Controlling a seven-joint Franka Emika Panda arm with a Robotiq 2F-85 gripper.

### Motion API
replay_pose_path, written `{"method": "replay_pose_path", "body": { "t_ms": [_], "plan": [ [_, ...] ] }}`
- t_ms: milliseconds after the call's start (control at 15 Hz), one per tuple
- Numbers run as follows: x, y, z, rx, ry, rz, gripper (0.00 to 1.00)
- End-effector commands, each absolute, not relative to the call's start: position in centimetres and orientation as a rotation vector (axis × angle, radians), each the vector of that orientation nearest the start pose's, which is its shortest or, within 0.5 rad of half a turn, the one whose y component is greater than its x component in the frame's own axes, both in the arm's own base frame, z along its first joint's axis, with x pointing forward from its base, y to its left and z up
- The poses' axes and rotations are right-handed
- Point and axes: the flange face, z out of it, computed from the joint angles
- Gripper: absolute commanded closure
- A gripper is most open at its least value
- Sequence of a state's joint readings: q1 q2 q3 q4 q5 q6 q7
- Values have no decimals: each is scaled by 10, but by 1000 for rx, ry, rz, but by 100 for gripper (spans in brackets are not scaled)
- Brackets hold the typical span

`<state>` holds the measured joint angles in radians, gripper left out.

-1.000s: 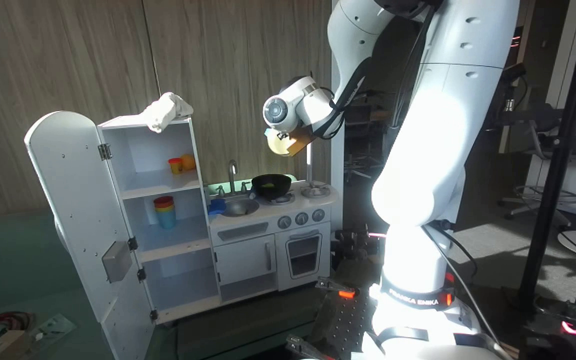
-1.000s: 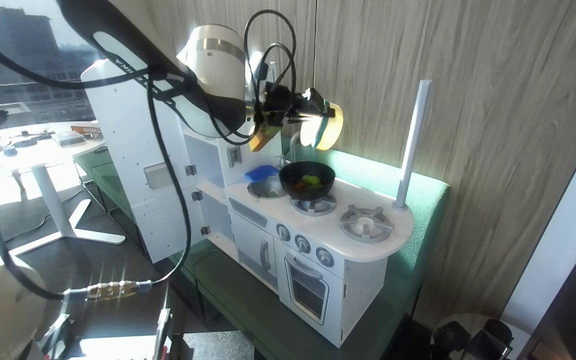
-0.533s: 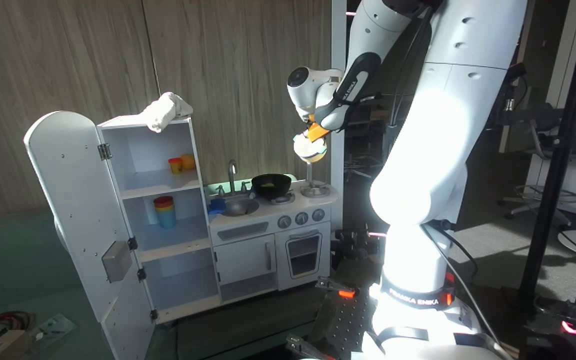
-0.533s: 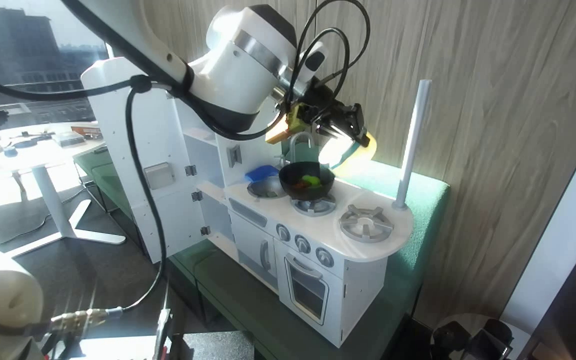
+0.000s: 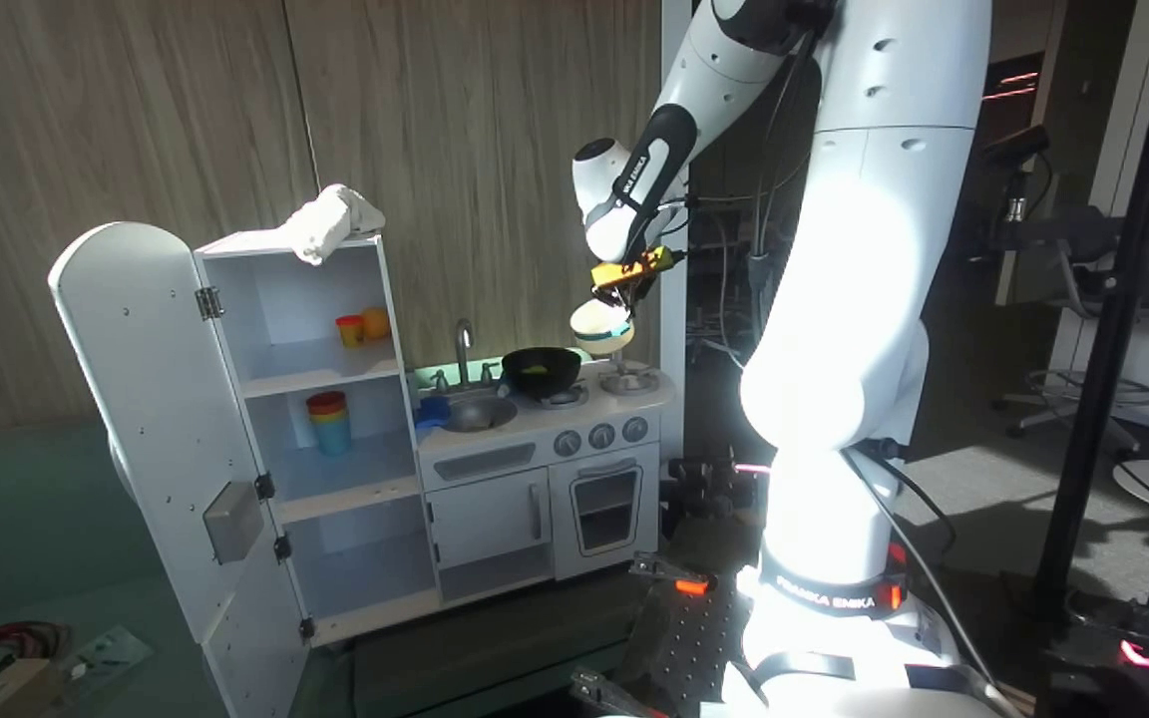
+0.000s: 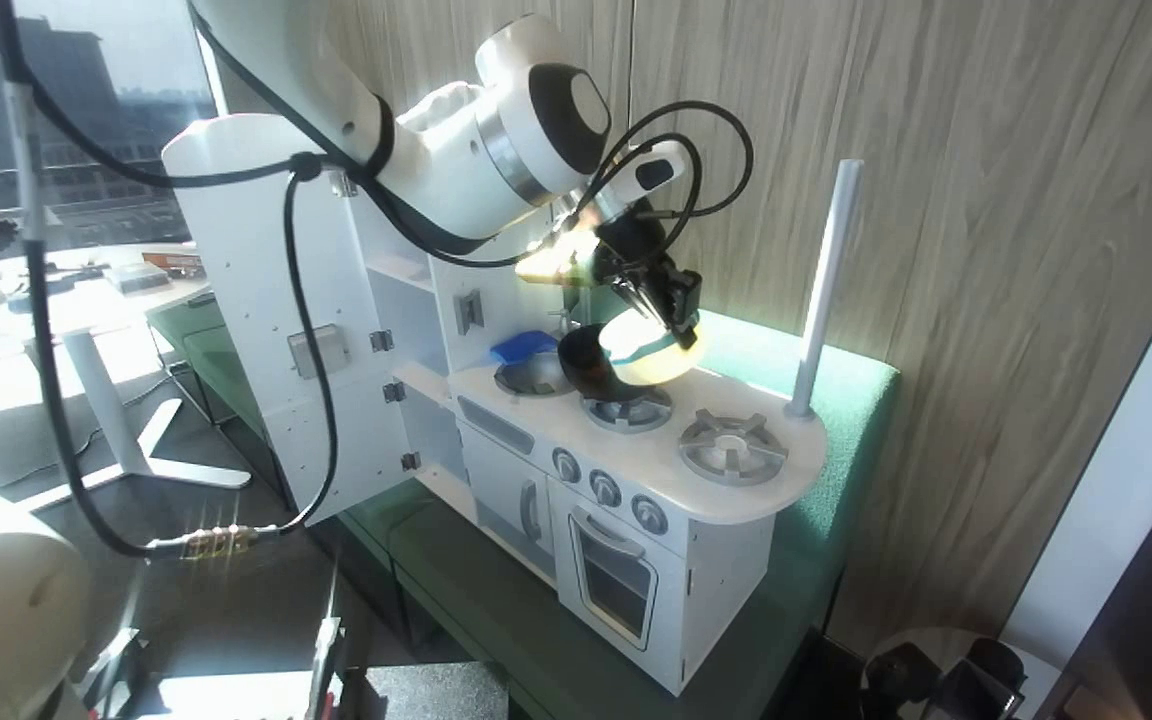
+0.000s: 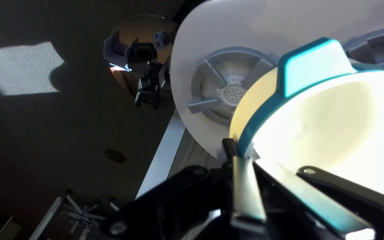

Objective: Put the plastic fruits in the bowl, then use the spoon to move them around

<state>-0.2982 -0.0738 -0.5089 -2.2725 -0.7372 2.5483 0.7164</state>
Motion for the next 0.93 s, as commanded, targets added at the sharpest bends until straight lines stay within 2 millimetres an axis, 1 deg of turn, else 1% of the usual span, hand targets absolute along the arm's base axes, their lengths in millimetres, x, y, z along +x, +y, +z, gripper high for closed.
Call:
{"method": "replay_pose_path", "body": {
  "t_ms": [0, 533, 867],
  "plan": [
    [388, -409, 419, -3075, 1733, -588, 97],
    [386, -462, 389, -2904, 1875, -482, 97],
    [382, -498, 378, -2780, 1956, -432, 97]
  ]
}}
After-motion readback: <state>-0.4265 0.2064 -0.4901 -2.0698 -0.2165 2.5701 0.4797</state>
